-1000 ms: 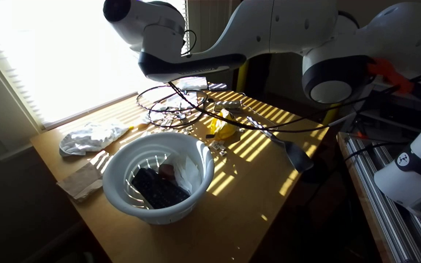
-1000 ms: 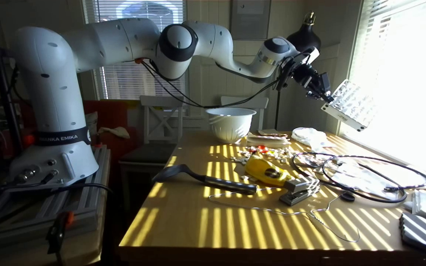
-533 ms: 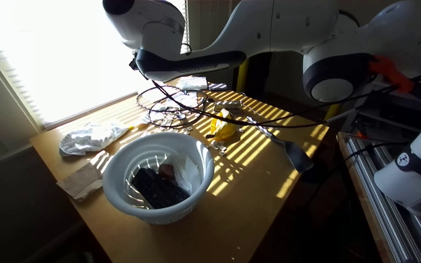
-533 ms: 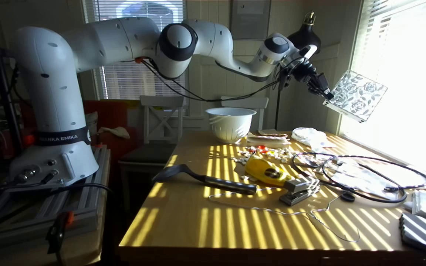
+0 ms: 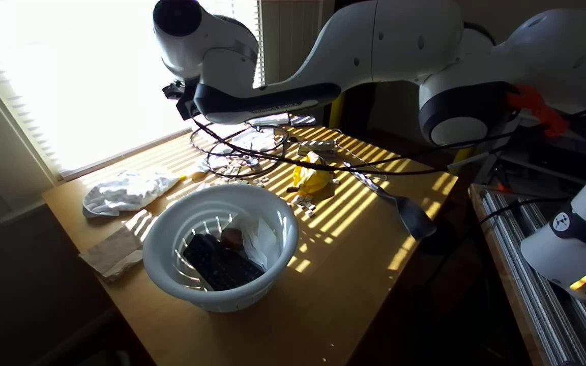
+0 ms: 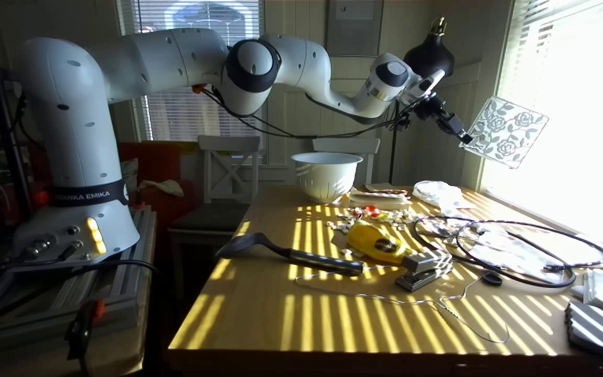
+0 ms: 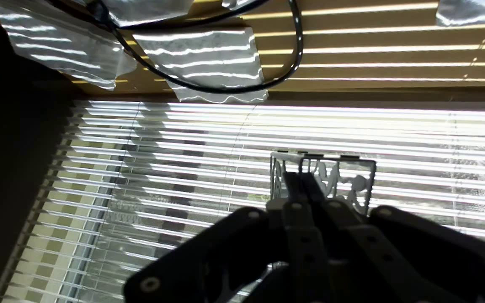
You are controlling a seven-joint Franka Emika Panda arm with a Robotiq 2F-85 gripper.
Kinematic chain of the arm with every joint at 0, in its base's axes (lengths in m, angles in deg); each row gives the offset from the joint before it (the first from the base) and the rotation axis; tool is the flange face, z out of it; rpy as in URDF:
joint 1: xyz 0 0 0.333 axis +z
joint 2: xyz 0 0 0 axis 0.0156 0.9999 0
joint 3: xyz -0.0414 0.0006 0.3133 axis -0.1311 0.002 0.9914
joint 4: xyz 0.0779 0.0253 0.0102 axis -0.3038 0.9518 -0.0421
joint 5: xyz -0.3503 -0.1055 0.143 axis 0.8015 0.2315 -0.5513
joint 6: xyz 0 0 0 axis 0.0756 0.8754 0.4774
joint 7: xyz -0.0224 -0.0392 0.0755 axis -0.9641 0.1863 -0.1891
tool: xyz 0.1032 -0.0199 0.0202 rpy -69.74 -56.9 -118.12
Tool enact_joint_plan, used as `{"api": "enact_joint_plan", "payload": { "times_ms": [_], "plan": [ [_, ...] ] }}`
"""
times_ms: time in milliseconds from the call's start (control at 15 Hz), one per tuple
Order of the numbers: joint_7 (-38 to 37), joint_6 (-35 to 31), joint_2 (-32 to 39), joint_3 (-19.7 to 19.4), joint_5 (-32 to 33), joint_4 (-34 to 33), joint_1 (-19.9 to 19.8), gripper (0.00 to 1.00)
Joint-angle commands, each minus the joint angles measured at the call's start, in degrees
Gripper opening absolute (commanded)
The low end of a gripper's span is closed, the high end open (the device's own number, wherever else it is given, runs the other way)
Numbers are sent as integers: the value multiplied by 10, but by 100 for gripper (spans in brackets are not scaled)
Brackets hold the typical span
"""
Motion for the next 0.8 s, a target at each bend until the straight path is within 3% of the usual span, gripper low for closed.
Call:
{"api": "enact_joint_plan", "payload": {
  "times_ms": [0,333,733],
  "plan": [
    [13,-7,2,-3,-6,0,-3,1],
    [50,-22,17,34,-44,2,-25,1],
    [-23,-30,43,-35,1,3,17,1]
  ]
}}
